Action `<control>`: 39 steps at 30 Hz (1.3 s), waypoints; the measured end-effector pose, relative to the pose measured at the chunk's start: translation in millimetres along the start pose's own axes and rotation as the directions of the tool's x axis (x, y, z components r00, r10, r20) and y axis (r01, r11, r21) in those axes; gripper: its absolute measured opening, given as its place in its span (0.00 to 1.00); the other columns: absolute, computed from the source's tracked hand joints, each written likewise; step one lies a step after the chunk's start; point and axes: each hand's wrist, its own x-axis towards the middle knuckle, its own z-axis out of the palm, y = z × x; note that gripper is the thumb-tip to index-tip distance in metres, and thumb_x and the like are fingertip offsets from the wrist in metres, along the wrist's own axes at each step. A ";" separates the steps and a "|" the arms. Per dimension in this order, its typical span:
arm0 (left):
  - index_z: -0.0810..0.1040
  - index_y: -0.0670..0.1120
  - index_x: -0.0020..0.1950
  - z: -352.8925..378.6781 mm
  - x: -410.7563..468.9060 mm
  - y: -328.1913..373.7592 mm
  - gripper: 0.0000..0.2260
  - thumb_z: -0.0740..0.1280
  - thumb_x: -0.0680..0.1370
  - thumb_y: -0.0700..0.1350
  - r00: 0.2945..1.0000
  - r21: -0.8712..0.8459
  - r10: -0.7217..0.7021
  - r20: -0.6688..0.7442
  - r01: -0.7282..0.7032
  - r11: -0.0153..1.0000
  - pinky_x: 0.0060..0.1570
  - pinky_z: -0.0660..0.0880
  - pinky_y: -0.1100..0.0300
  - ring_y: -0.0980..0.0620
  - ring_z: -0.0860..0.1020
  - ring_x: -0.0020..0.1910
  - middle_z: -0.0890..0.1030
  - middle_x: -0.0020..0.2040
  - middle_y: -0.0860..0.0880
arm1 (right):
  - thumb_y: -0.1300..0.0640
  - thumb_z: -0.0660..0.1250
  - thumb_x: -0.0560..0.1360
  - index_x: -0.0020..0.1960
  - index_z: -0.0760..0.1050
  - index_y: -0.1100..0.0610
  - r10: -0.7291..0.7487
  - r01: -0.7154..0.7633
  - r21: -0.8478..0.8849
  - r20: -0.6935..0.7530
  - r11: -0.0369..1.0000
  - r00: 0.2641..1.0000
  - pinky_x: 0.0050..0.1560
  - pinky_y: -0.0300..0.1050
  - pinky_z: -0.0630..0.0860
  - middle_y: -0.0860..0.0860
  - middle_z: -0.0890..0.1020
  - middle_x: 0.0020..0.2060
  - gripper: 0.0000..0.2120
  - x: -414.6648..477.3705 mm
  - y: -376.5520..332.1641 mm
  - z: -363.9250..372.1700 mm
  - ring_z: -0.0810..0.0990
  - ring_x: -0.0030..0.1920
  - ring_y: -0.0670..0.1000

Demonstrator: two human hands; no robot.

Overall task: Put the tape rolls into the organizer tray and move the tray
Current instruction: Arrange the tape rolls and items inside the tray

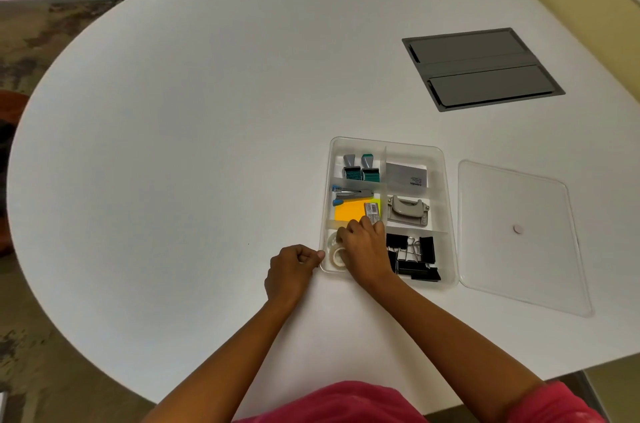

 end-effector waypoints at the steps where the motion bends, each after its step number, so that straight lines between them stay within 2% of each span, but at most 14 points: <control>1: 0.79 0.55 0.38 -0.2 0.5 -0.2 0.09 0.69 0.73 0.59 1.000 0.007 -0.002 0.001 0.002 1.000 0.53 0.78 0.48 0.49 0.83 0.44 0.84 0.41 0.52 | 0.57 0.68 0.73 0.53 0.79 0.57 -0.003 0.003 0.001 0.001 1.000 1.000 0.56 0.53 0.68 0.54 0.82 0.51 0.09 1.0 0.5 -0.2 0.75 0.56 0.57; 3: 0.79 0.55 0.38 -0.6 1.2 -0.6 0.10 0.69 0.73 0.59 1.000 0.020 -0.005 0.000 0.005 1.000 0.52 0.78 0.49 0.49 0.83 0.44 0.84 0.41 0.52 | 0.57 0.70 0.71 0.49 0.81 0.56 0.012 -0.012 -0.016 -0.018 1.000 1.000 0.54 0.53 0.70 0.53 0.83 0.46 0.07 1.5 -0.2 -3.8 0.76 0.54 0.57; 5: 0.80 0.55 0.39 -1.1 2.2 -1.3 0.10 0.70 0.72 0.59 1.000 0.030 -0.013 -0.003 0.013 0.999 0.52 0.78 0.50 0.49 0.83 0.45 0.85 0.41 0.52 | 0.57 0.75 0.65 0.41 0.82 0.55 0.065 -0.068 -0.068 -0.045 0.995 0.997 0.47 0.50 0.74 0.51 0.84 0.38 0.05 1.5 -2.7 -10.7 0.79 0.48 0.55; 7: 0.80 0.54 0.39 -1.0 3.0 -1.6 0.10 0.70 0.72 0.60 1.000 0.045 -0.016 -0.006 0.017 0.999 0.51 0.78 0.51 0.49 0.83 0.45 0.85 0.42 0.52 | 0.58 0.78 0.60 0.35 0.81 0.55 0.111 -0.120 -0.096 -0.091 0.988 0.990 0.43 0.49 0.76 0.51 0.83 0.34 0.07 3.4 -4.5 -15.0 0.80 0.44 0.55; 12: 0.78 0.55 0.38 -1.2 4.1 -1.4 0.11 0.69 0.72 0.61 1.000 0.069 -0.029 -0.007 0.029 0.997 0.51 0.78 0.52 0.50 0.83 0.44 0.84 0.41 0.53 | 0.64 0.78 0.53 0.26 0.75 0.55 0.145 -0.161 -0.142 -0.119 0.977 0.982 0.38 0.49 0.73 0.52 0.78 0.34 0.11 10.3 -9.8 -20.1 0.77 0.39 0.56; 18: 0.77 0.56 0.35 -1.9 3.2 -0.9 0.12 0.69 0.72 0.62 0.999 0.078 -0.039 -0.009 0.040 0.996 0.50 0.78 0.52 0.50 0.83 0.44 0.83 0.39 0.55 | 0.63 0.80 0.50 0.23 0.76 0.56 0.244 -0.251 -0.103 -0.079 0.962 0.967 0.40 0.48 0.75 0.54 0.80 0.37 0.13 9.9 -12.7 -18.1 0.79 0.41 0.57; 22: 0.77 0.56 0.34 -2.3 3.7 -0.2 0.12 0.69 0.72 0.62 0.999 0.081 -0.041 -0.008 0.041 0.996 0.50 0.77 0.52 0.50 0.83 0.44 0.83 0.38 0.56 | 0.63 0.79 0.55 0.26 0.77 0.56 0.261 -0.267 -0.084 -0.077 0.960 0.962 0.42 0.49 0.75 0.55 0.81 0.43 0.10 8.6 -13.3 -14.3 0.80 0.46 0.57; 25: 0.78 0.56 0.34 -2.2 3.4 -0.3 0.12 0.68 0.73 0.61 0.999 0.086 -0.031 -0.008 0.032 0.996 0.50 0.77 0.53 0.51 0.83 0.43 0.84 0.39 0.54 | 0.60 0.76 0.63 0.35 0.80 0.55 0.227 -0.234 -0.109 -0.069 0.966 0.971 0.46 0.47 0.75 0.55 0.81 0.50 0.06 5.6 -13.7 -8.0 0.79 0.52 0.56; 28: 0.79 0.55 0.36 -2.7 2.7 -0.4 0.13 0.68 0.73 0.61 1.000 0.094 -0.024 -0.010 0.025 0.995 0.49 0.77 0.54 0.51 0.83 0.43 0.85 0.39 0.54 | 0.55 0.70 0.73 0.49 0.79 0.57 0.217 -0.218 -0.090 -0.022 0.972 0.976 0.56 0.49 0.71 0.58 0.74 0.62 0.07 5.9 -10.0 2.1 0.72 0.62 0.58; 30: 0.81 0.53 0.38 -3.3 2.1 -0.2 0.13 0.68 0.73 0.61 1.000 0.097 -0.021 -0.013 0.022 0.995 0.48 0.76 0.55 0.51 0.83 0.43 0.85 0.39 0.53 | 0.53 0.67 0.76 0.54 0.77 0.58 0.194 -0.193 -0.054 0.007 0.980 0.981 0.61 0.51 0.67 0.60 0.68 0.66 0.11 8.6 -7.5 4.6 0.67 0.67 0.60; 35: 0.83 0.52 0.42 -3.5 1.8 1.1 0.14 0.68 0.73 0.61 1.000 0.108 -0.026 -0.015 0.027 0.994 0.48 0.75 0.55 0.50 0.83 0.44 0.86 0.42 0.52 | 0.51 0.64 0.77 0.60 0.74 0.58 0.071 -0.070 -0.030 0.013 0.997 0.997 0.60 0.53 0.66 0.60 0.67 0.64 0.15 13.3 -7.3 1.5 0.65 0.65 0.61; 39: 0.82 0.53 0.39 -3.0 1.2 0.3 0.13 0.68 0.73 0.61 0.999 0.110 -0.030 -0.013 0.032 0.993 0.49 0.76 0.55 0.51 0.83 0.43 0.86 0.41 0.53 | 0.55 0.64 0.77 0.58 0.75 0.58 0.028 -0.027 -0.038 0.028 0.999 0.999 0.59 0.54 0.65 0.60 0.66 0.64 0.12 12.3 -6.6 0.6 0.65 0.63 0.61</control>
